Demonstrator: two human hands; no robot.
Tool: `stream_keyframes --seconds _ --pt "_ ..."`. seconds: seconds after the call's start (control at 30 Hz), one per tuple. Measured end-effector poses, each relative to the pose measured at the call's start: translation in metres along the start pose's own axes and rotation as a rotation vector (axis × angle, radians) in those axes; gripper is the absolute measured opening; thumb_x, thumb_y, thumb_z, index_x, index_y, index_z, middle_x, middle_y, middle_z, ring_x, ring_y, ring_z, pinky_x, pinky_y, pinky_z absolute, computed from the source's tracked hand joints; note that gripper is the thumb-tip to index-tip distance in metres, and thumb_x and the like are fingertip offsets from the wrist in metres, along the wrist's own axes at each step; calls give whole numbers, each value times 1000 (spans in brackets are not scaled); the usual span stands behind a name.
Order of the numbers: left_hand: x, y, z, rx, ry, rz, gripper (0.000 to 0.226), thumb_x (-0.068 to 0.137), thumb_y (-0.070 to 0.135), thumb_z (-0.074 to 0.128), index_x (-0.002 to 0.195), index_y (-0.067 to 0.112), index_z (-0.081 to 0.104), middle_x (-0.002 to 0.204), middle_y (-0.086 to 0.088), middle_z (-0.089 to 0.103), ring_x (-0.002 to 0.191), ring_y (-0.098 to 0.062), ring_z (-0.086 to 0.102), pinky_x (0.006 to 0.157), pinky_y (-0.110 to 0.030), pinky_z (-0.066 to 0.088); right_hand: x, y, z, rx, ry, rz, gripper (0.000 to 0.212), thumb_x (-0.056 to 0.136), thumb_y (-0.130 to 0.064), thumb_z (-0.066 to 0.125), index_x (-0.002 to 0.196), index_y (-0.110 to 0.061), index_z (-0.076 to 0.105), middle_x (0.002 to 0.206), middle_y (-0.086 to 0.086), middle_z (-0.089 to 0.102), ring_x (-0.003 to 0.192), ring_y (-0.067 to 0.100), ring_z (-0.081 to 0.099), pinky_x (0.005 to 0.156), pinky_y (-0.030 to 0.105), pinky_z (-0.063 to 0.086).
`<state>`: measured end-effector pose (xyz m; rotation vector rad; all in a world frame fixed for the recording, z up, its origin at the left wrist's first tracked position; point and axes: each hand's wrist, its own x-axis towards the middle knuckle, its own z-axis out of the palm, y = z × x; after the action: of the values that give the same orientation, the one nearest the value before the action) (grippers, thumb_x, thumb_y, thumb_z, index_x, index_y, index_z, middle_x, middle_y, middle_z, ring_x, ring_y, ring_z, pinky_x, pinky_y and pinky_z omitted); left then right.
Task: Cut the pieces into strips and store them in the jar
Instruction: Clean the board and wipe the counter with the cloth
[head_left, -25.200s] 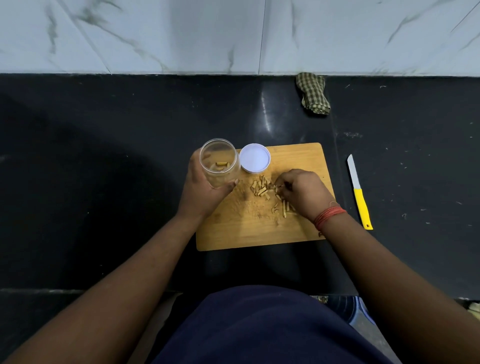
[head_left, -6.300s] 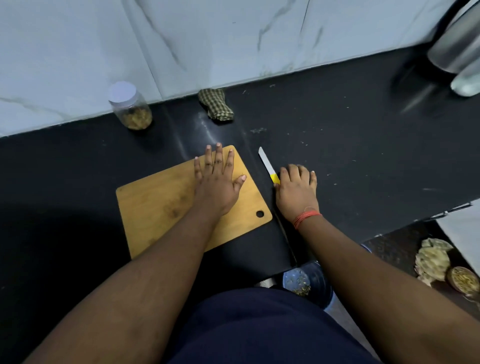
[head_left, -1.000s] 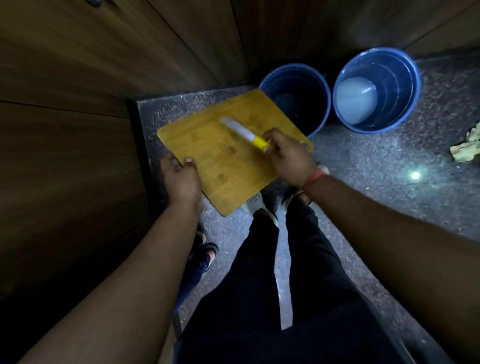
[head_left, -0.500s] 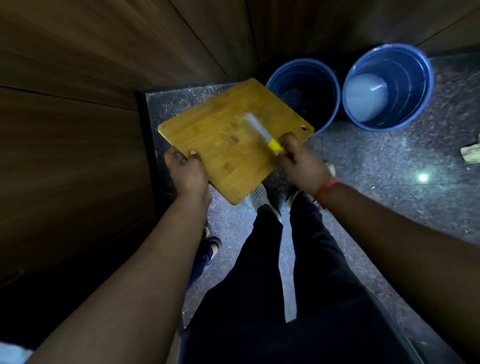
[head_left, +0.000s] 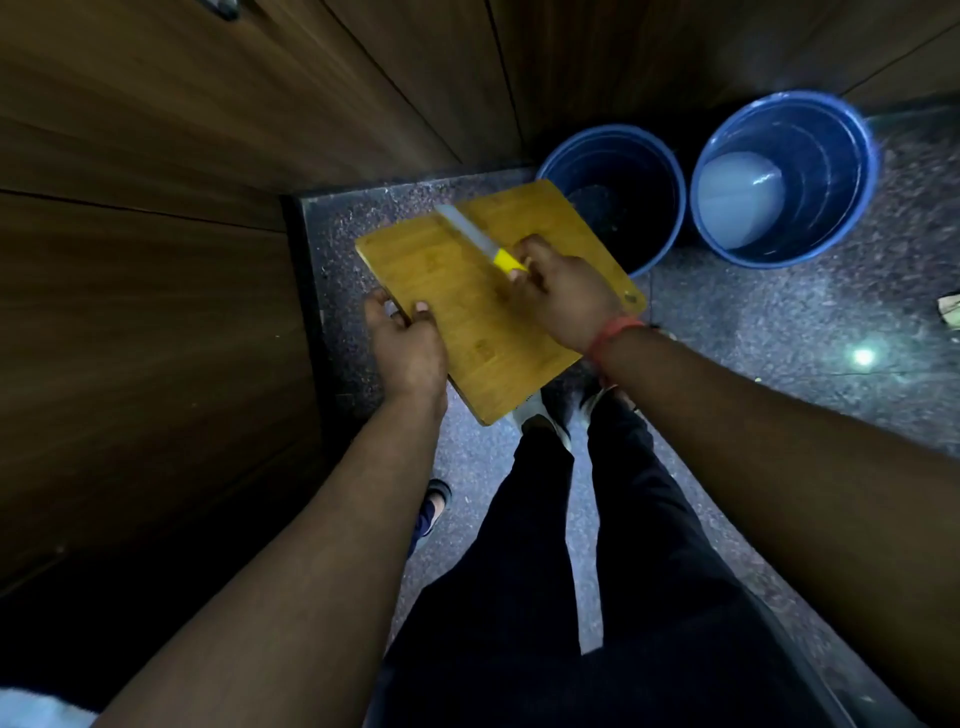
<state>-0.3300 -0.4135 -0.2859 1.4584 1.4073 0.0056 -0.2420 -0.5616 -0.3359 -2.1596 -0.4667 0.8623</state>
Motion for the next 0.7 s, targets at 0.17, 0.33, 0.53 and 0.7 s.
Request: stream_keyframes --seconds 0.17,0.33,0.53,0.7 --pt "-9 7 4 -31 2 16 29 104 5 48 128 21 43 102 15 61 77 9 60 62 -11 47 22 15 -7 -103 -81 274 32 101 -31 40 132 -21 41 111 16 63 94 34 60 68 33 40" --pt "-29 21 -2 15 -16 68 41 105 9 48 143 18 38 116 6 62 96 -4 60 77 -23 47 22 40 -54 -56 43 648 41 99 -18 39 139 -7 37 132 26 54 118 41 54 82 38 43" --pt "-50 63 -35 39 -10 152 47 106 13 45 152 20 36 142 -2 58 125 -19 57 106 -38 47 -26 4 -106 10 124 639 23 100 -8 41 122 -4 45 110 25 58 97 34 59 62 27 34" --pt "-81 117 -90 51 45 269 44 106 17 45 150 24 43 139 9 58 125 -8 55 110 -31 42 -59 -49 -135 248 230 582 10 95 -5 43 102 -10 49 106 21 59 91 27 52 77 34 41"
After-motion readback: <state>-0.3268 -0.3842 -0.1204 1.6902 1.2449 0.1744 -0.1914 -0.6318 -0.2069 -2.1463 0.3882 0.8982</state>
